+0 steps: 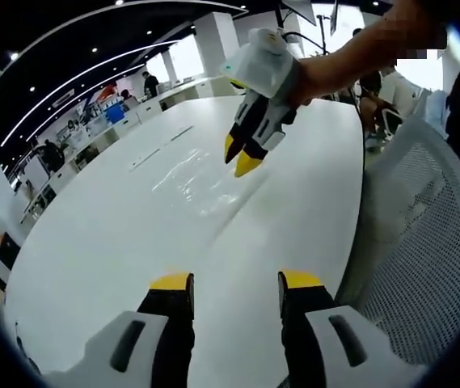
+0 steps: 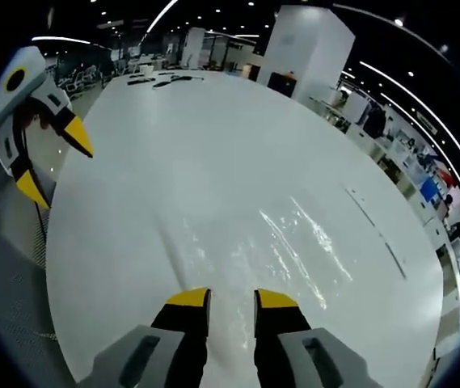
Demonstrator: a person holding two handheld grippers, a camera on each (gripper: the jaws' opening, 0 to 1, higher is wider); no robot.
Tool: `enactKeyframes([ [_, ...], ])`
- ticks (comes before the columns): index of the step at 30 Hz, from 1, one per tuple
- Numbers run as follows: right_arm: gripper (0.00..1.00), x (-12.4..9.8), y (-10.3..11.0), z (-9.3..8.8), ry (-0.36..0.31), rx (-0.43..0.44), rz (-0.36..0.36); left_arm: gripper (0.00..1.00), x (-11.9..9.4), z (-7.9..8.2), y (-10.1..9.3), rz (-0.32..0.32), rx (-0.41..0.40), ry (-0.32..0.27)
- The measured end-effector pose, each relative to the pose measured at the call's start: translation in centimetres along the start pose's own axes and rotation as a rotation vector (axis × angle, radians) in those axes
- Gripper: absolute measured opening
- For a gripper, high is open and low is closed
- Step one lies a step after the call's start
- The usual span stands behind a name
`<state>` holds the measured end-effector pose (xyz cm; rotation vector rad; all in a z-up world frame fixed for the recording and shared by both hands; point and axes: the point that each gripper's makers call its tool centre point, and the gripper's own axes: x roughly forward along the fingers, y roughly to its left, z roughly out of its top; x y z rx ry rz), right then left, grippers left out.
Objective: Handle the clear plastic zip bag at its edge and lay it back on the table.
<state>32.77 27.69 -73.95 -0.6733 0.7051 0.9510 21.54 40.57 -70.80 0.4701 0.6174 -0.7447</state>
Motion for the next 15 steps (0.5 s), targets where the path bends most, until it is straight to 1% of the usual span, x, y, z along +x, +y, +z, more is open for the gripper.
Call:
enactKeyframes([
  [9, 0.24, -0.26, 0.71, 0.08, -0.010, 0.023, 0.012, 0.39, -0.26, 0.00, -0.28, -0.002, -0.002, 0.000],
  [15, 0.28, -0.31, 0.72, 0.16, -0.022, 0.038, 0.008, 0.39, -0.40, -0.02, -0.20, -0.001, -0.007, 0.000],
])
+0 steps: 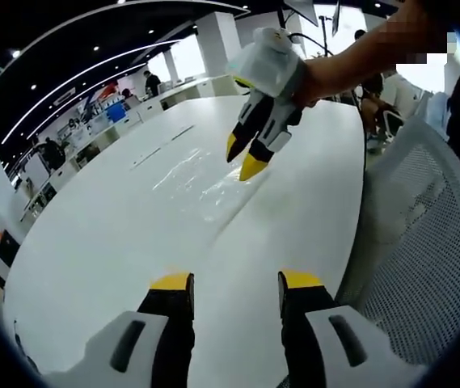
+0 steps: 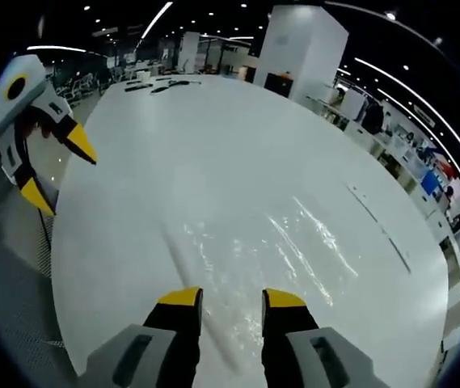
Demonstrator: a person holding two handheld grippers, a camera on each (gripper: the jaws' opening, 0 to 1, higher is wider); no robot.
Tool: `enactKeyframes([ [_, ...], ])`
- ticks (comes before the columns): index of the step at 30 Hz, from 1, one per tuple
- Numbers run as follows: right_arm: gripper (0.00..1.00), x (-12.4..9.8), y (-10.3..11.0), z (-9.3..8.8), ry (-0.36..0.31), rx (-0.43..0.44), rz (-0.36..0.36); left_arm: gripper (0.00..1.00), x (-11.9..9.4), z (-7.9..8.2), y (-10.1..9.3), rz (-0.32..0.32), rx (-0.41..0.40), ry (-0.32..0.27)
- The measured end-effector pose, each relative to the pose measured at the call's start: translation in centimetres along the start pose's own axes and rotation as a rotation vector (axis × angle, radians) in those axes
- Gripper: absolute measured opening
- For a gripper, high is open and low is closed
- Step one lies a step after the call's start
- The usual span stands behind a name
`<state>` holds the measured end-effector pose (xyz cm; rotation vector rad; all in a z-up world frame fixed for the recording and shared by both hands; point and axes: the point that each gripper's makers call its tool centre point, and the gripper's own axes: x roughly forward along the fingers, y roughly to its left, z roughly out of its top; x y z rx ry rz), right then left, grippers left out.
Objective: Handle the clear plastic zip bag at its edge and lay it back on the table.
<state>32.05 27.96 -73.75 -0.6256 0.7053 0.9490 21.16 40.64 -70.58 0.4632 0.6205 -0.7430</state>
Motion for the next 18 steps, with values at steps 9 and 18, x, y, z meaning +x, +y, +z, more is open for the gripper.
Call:
enactKeyframes([
  [9, 0.30, -0.7, 0.2, 0.0, -0.023, 0.031, -0.004, 0.39, -0.3, 0.4, -0.2, -0.007, 0.010, 0.005],
  [18, 0.37, -1.2, 0.3, -0.6, -0.051, 0.059, -0.003, 0.40, -0.1, 0.5, -0.2, -0.006, 0.011, 0.008],
])
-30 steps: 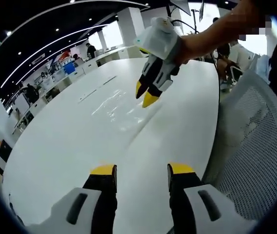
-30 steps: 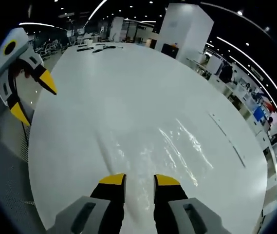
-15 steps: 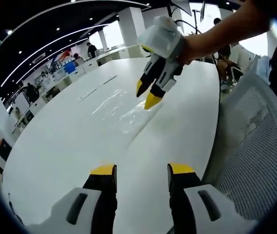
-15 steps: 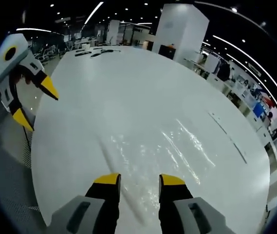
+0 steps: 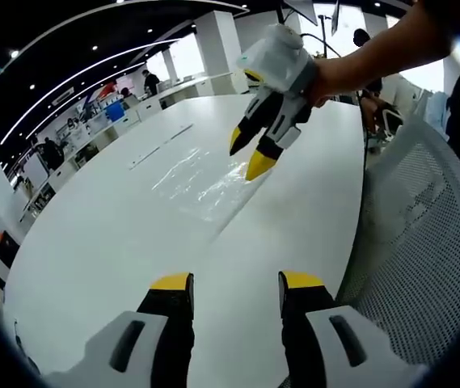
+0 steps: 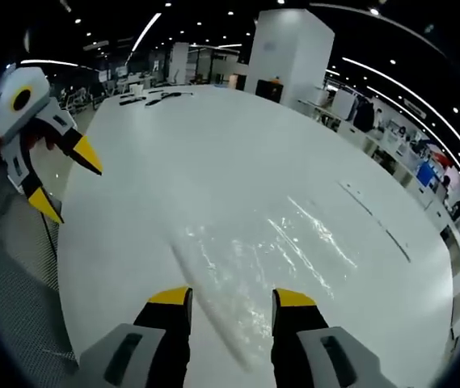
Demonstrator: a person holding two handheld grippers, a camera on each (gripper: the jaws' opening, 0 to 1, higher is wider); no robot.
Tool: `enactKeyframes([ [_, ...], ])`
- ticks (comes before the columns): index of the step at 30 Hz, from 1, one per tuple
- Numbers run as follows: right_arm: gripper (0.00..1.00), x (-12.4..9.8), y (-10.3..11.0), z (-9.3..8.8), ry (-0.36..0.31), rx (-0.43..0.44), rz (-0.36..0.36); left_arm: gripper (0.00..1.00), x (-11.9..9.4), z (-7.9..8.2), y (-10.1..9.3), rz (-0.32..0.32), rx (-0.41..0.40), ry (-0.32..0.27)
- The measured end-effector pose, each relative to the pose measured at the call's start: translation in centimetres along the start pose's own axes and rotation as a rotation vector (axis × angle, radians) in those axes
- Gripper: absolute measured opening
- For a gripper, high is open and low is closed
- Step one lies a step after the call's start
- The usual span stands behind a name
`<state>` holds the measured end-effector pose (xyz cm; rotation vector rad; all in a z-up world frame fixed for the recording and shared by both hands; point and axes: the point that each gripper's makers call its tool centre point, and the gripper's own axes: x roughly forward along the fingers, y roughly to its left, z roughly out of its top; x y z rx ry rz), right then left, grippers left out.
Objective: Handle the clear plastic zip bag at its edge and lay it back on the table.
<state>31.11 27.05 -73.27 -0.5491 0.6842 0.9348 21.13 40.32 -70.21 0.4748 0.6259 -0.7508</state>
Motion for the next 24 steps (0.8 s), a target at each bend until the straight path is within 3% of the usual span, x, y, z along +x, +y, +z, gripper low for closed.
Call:
enactKeyframes([
  [13, 0.41, -0.8, 1.0, -0.2, -0.031, 0.049, 0.016, 0.40, 0.1, 0.0, 0.0, -0.007, -0.005, 0.000],
  [24, 0.51, -1.8, 1.1, 0.2, -0.086, 0.091, -0.003, 0.40, 0.0, -0.5, 0.1, -0.009, -0.008, 0.002],
])
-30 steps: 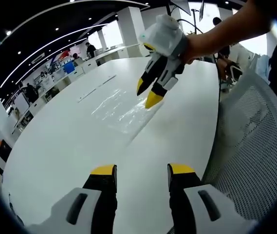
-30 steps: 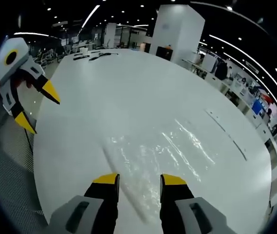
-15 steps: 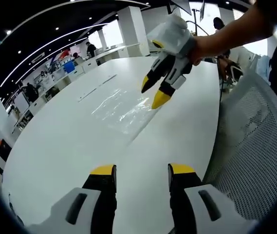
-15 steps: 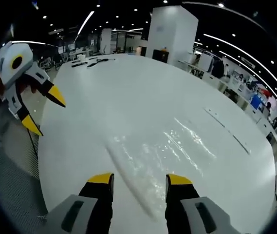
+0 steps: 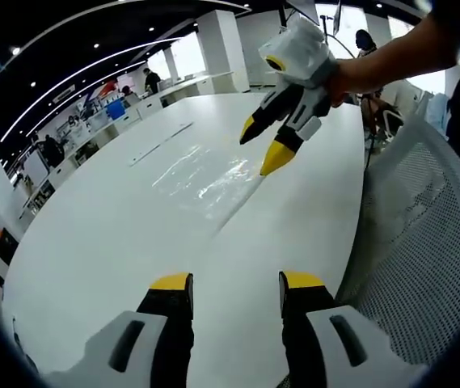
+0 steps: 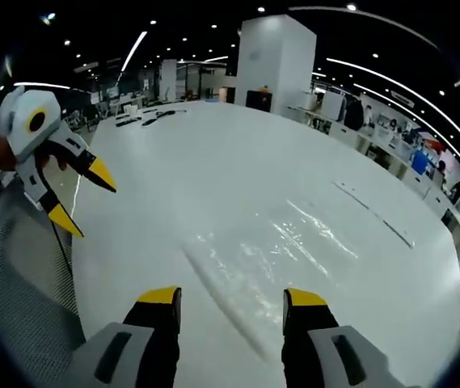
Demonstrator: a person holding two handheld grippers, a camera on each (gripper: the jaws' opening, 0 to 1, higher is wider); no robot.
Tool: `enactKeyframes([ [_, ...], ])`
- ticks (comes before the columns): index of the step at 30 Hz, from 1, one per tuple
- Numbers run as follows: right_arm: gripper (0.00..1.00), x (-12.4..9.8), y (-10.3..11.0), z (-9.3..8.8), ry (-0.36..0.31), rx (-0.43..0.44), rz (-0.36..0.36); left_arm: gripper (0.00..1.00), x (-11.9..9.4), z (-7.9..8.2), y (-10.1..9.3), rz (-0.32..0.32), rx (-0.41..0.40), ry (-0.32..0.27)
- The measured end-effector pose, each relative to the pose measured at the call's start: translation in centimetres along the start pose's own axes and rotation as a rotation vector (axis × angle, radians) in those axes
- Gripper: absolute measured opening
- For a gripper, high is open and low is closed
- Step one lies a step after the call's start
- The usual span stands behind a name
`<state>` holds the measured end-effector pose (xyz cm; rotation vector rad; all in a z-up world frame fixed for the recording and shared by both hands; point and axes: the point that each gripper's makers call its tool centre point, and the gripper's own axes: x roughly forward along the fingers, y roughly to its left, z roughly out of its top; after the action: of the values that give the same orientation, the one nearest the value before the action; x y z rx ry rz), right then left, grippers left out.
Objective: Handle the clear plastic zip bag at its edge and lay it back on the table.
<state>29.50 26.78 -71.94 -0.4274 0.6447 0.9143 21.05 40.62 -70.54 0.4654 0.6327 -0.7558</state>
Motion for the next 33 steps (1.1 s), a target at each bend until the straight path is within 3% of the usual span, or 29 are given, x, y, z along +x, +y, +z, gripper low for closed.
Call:
enactKeyframes([
  [24, 0.72, -1.1, 0.1, 0.6, -0.085, 0.055, -0.052, 0.44, 0.1, 0.1, 0.1, -0.008, -0.016, -0.001],
  [33, 0.75, -2.2, -0.2, 0.5, -0.116, 0.103, -0.075, 0.52, 0.2, 0.5, 0.7, 0.007, -0.044, -0.011],
])
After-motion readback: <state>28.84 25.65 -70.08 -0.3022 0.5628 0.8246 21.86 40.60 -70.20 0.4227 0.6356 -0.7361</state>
